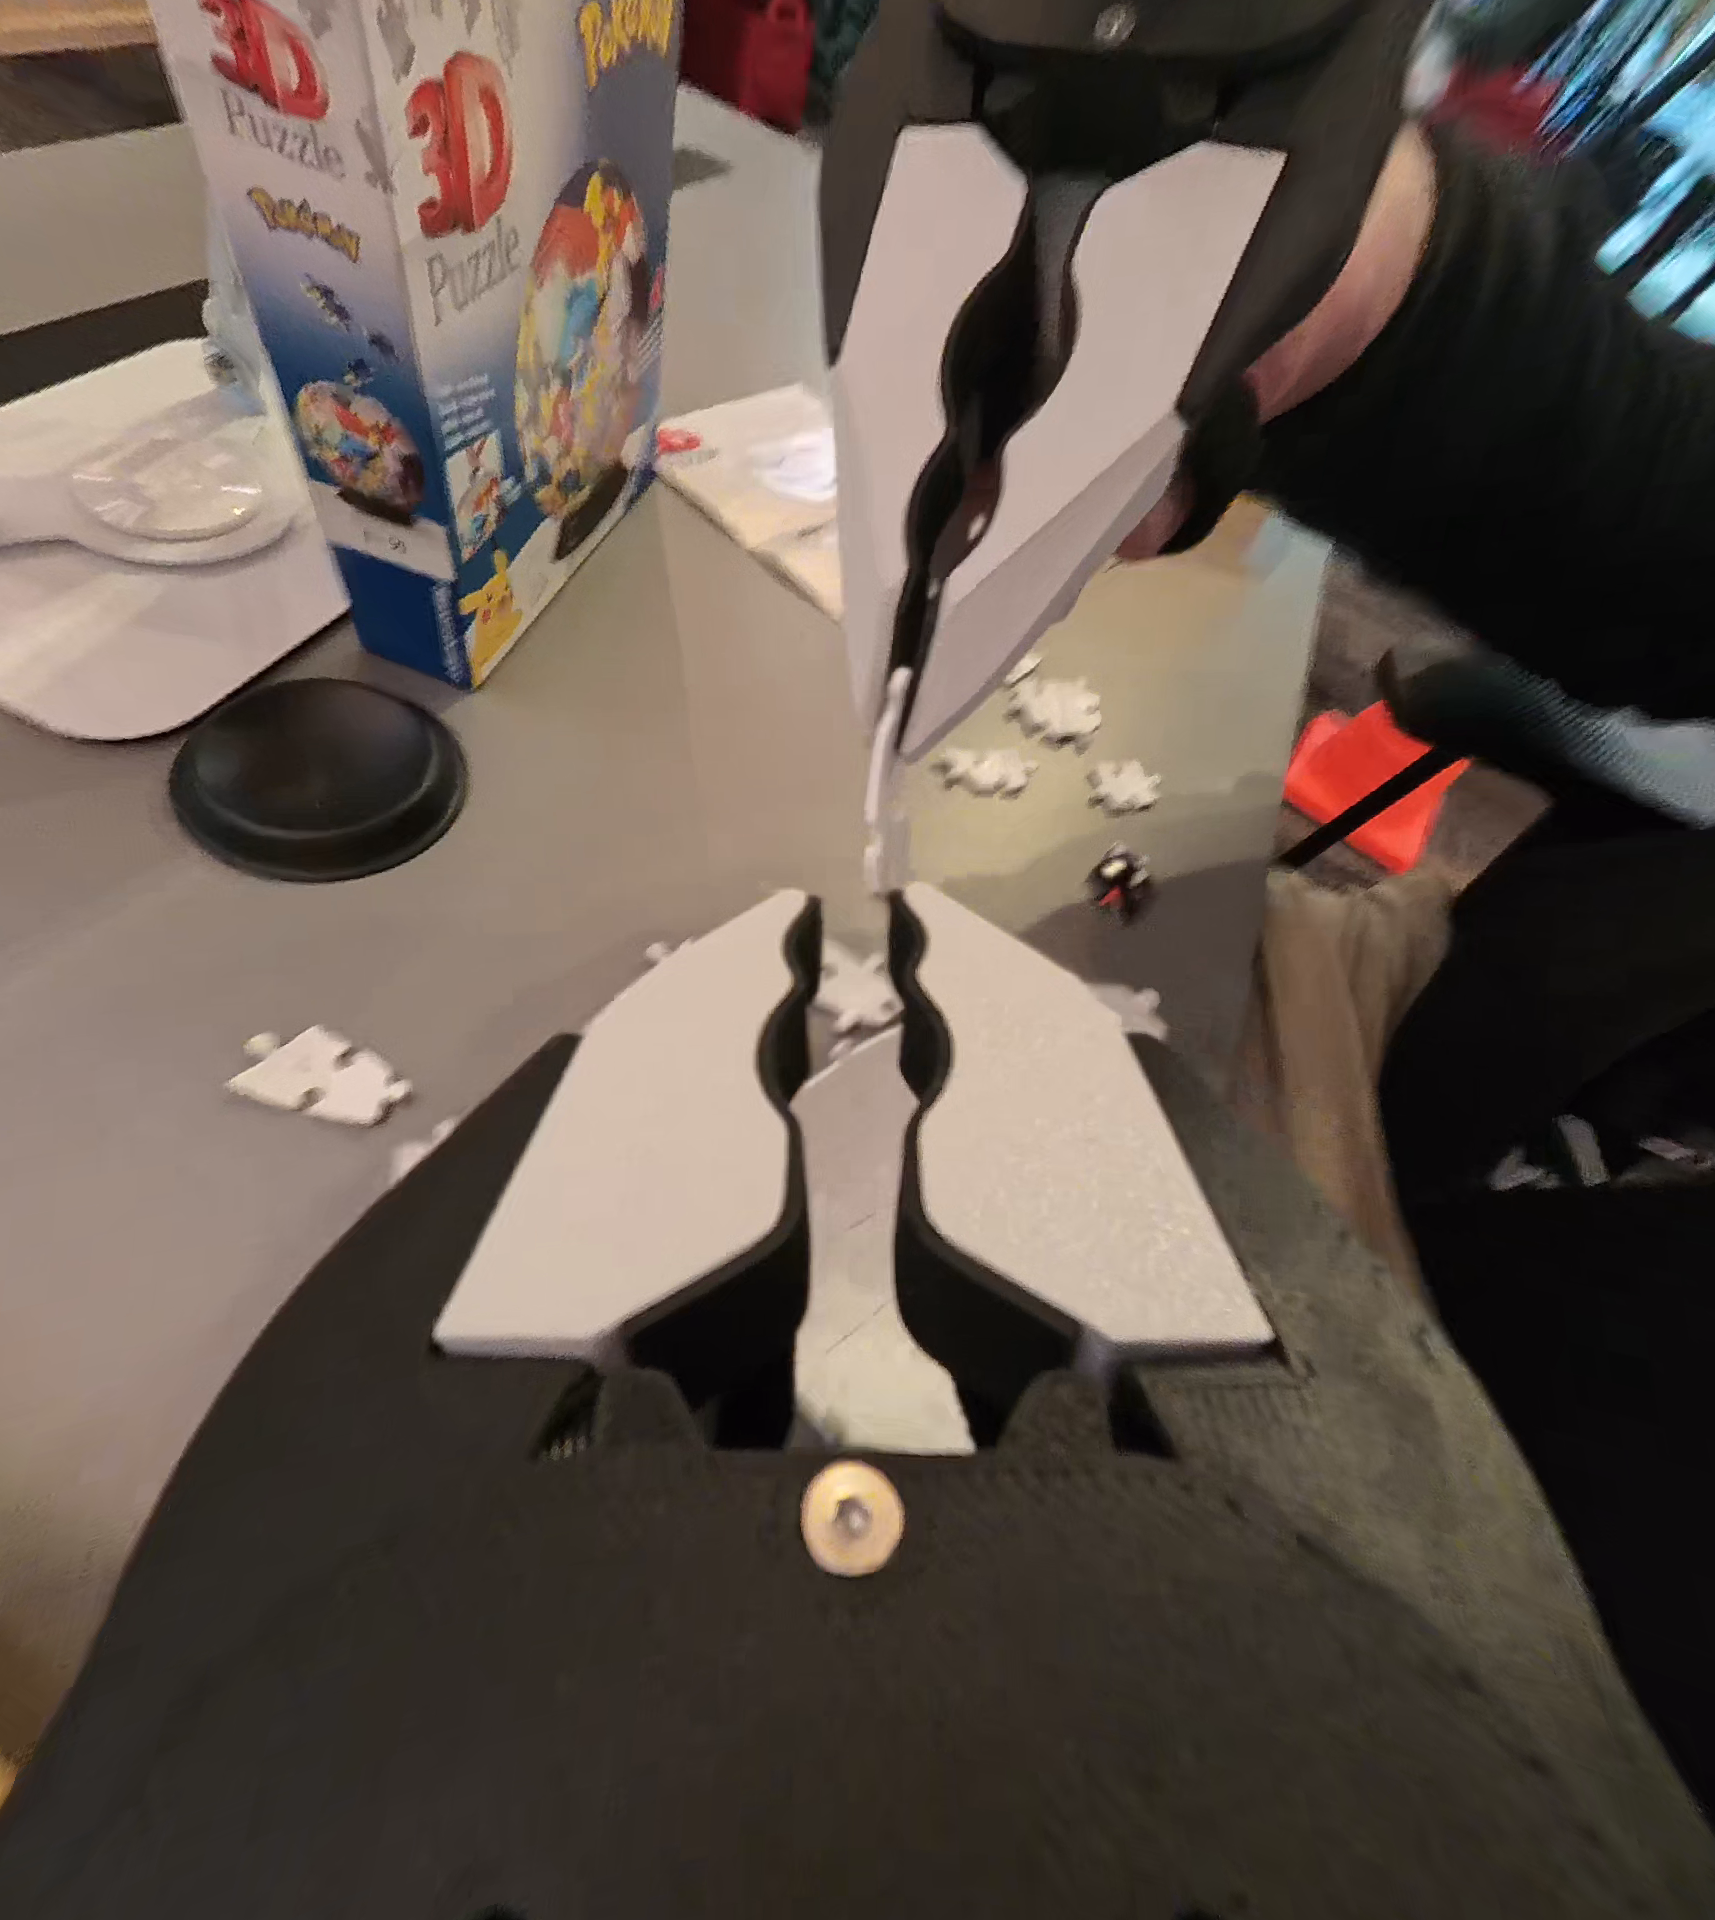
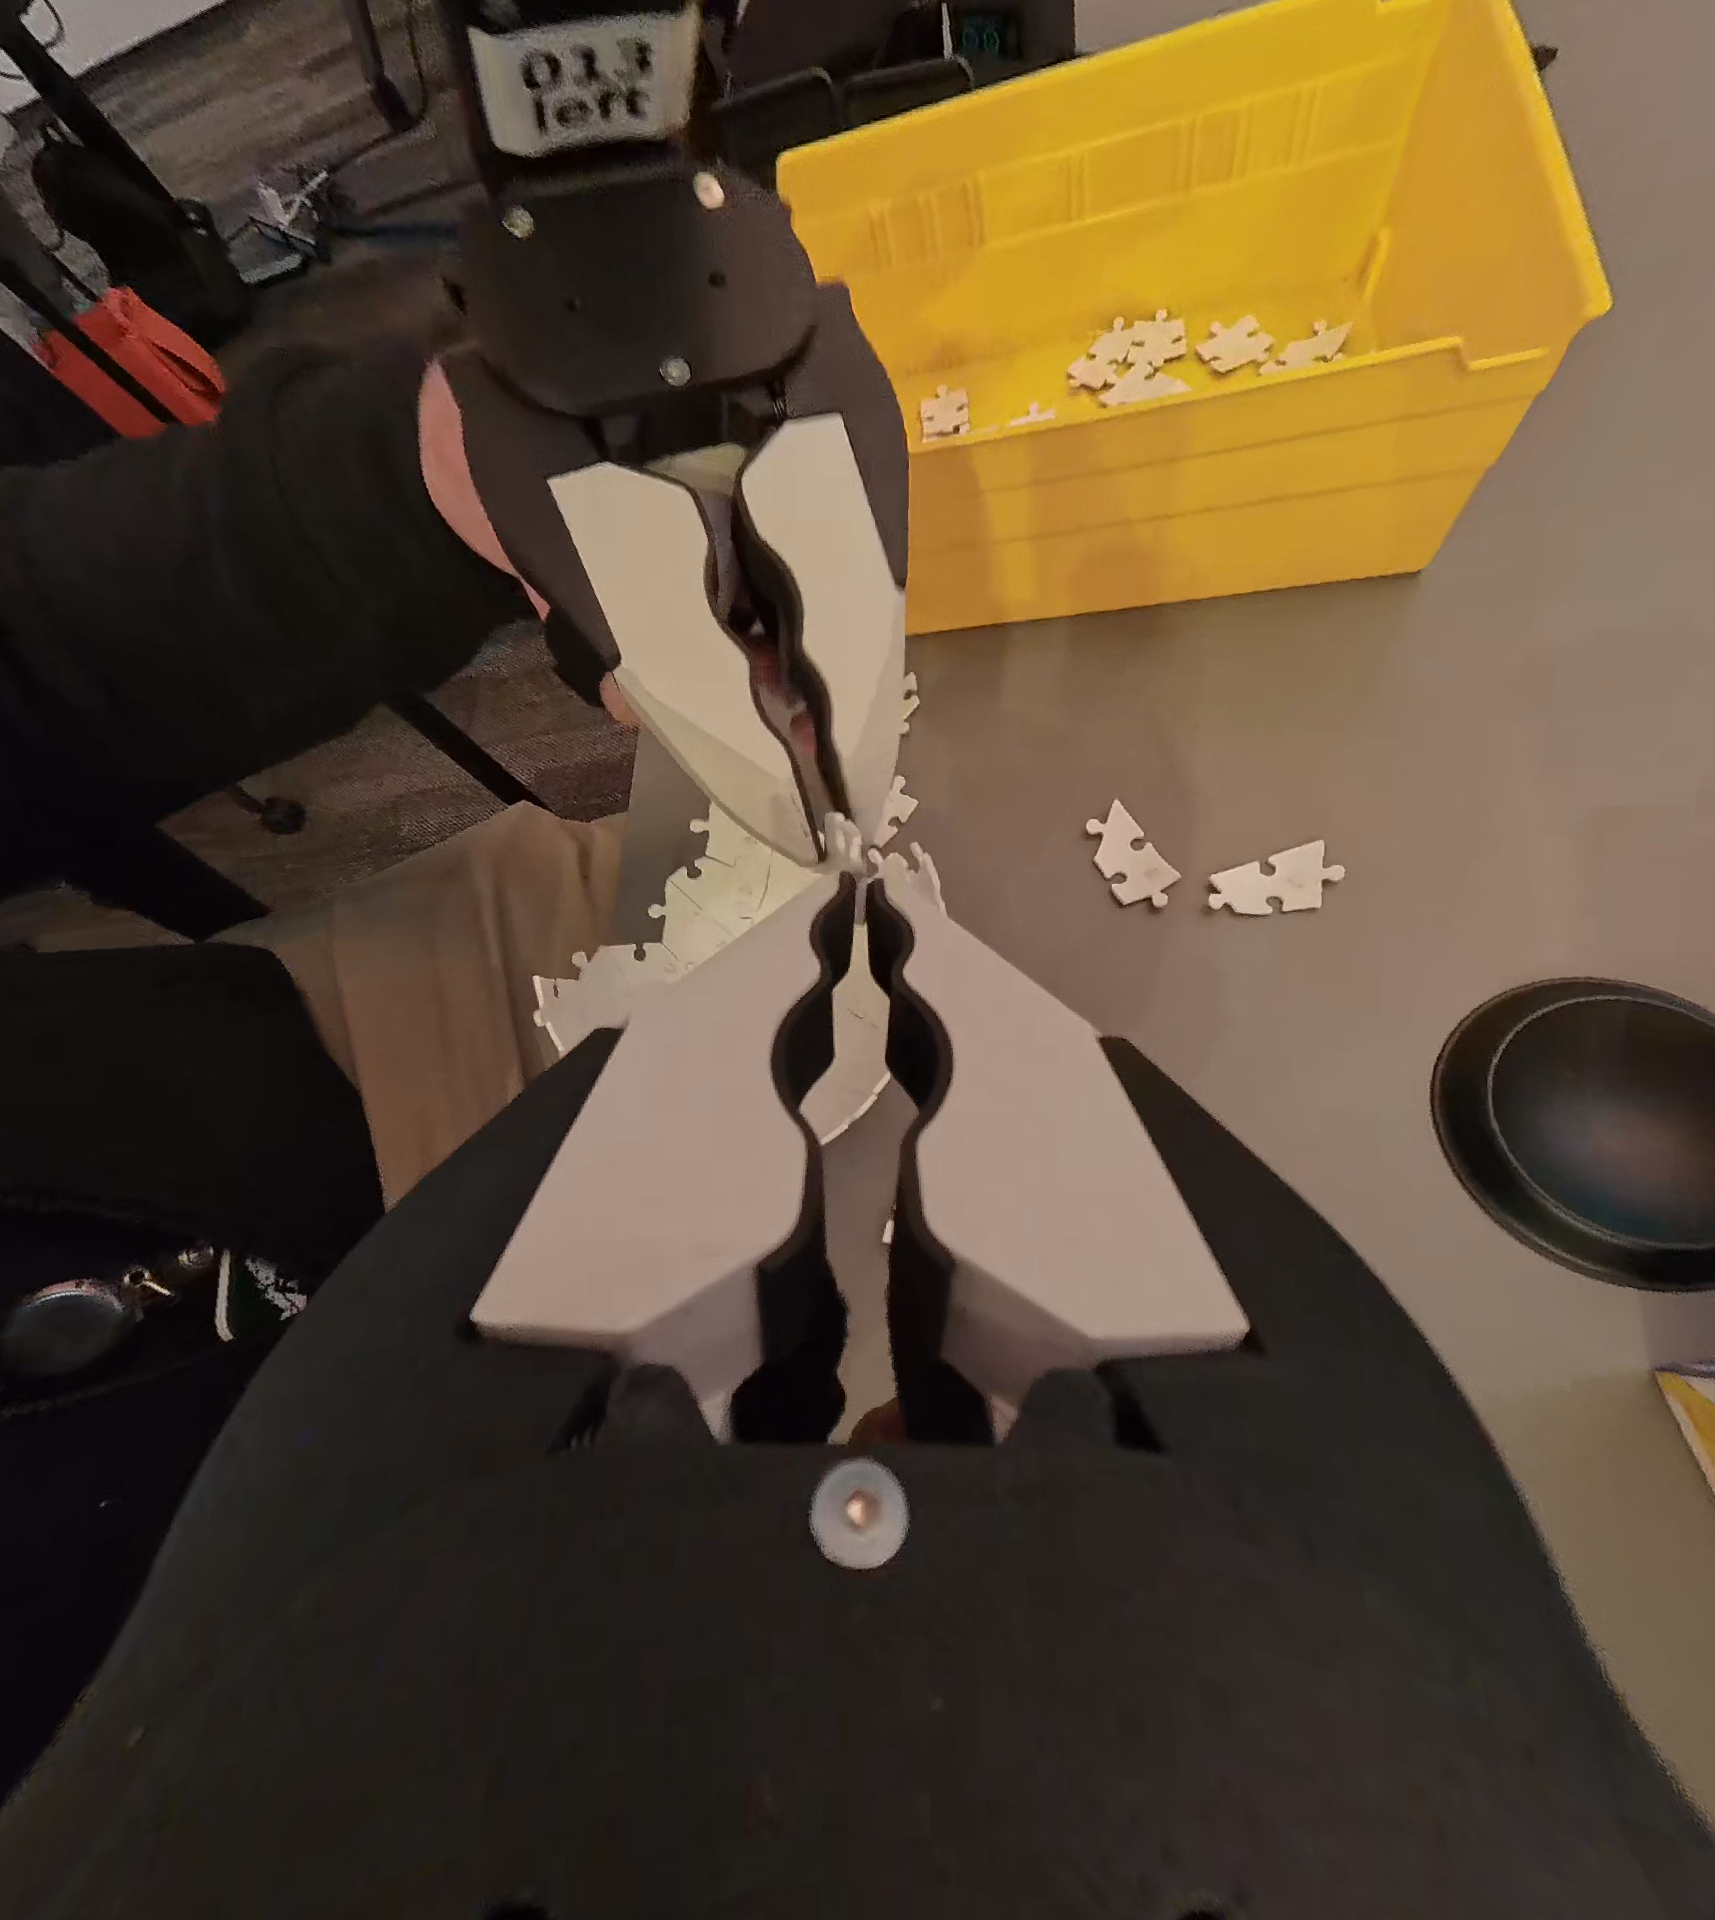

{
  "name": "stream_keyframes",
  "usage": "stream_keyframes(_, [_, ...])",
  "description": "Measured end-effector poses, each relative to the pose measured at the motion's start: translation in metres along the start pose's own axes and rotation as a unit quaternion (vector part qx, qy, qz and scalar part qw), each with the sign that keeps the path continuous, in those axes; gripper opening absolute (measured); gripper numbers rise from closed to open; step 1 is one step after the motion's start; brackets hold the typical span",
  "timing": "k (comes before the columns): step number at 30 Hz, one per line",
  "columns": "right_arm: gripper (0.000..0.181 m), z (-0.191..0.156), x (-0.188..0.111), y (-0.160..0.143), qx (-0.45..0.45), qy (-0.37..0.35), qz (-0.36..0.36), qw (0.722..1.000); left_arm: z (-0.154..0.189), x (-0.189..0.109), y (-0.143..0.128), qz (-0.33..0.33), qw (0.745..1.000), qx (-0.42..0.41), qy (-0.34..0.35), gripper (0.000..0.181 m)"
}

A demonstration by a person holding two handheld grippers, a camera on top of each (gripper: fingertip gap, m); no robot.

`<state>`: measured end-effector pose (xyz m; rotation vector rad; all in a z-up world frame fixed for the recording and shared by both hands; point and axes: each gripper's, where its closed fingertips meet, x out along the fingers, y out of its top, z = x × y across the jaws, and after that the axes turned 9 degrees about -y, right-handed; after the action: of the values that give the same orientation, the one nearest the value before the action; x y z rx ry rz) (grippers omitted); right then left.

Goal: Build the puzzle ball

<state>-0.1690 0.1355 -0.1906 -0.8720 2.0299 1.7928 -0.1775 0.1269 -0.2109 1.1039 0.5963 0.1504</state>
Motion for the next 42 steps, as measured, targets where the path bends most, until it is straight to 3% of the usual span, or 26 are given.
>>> stream_keyframes(2, [0.0, 0.002, 0.006, -0.008, 0.005, -0.006, -0.017, 1.0, -0.005, -0.004, -0.013, -0.047, 0.998, 0.02, 0.019, 0.03])
stream_keyframes(4, [0.0, 0.005, 0.014, -0.019, 0.005, -0.02, -0.04, 0.999, -0.012, -0.008, -0.022, -0.074, 0.996, 0.022, 0.035, 0.034])
stream_keyframes(9, [0.0, 0.01, 0.036, -0.048, 0.011, -0.037, -0.092, 0.995, -0.03, 0.0, -0.063, -0.213, 0.974, 0.037, 0.065, 0.047])
stream_keyframes(18, [0.0, 0.013, 0.054, -0.067, 0.015, -0.062, -0.123, 0.99, -0.031, 0.022, -0.095, -0.302, 0.953, 0.029, 0.01, 0.036])
stream_keyframes(27, [0.0, 0.016, 0.059, -0.074, 0.002, -0.085, -0.142, 0.986, -0.034, 0.032, -0.1, -0.316, 0.949, 0.008, -0.016, 0.013])
stream_keyframes(42, [0.0, 0.017, 0.062, -0.078, -0.005, -0.121, -0.145, 0.982, -0.031, 0.035, -0.1, -0.302, 0.951, -0.039, -0.046, 0.006])
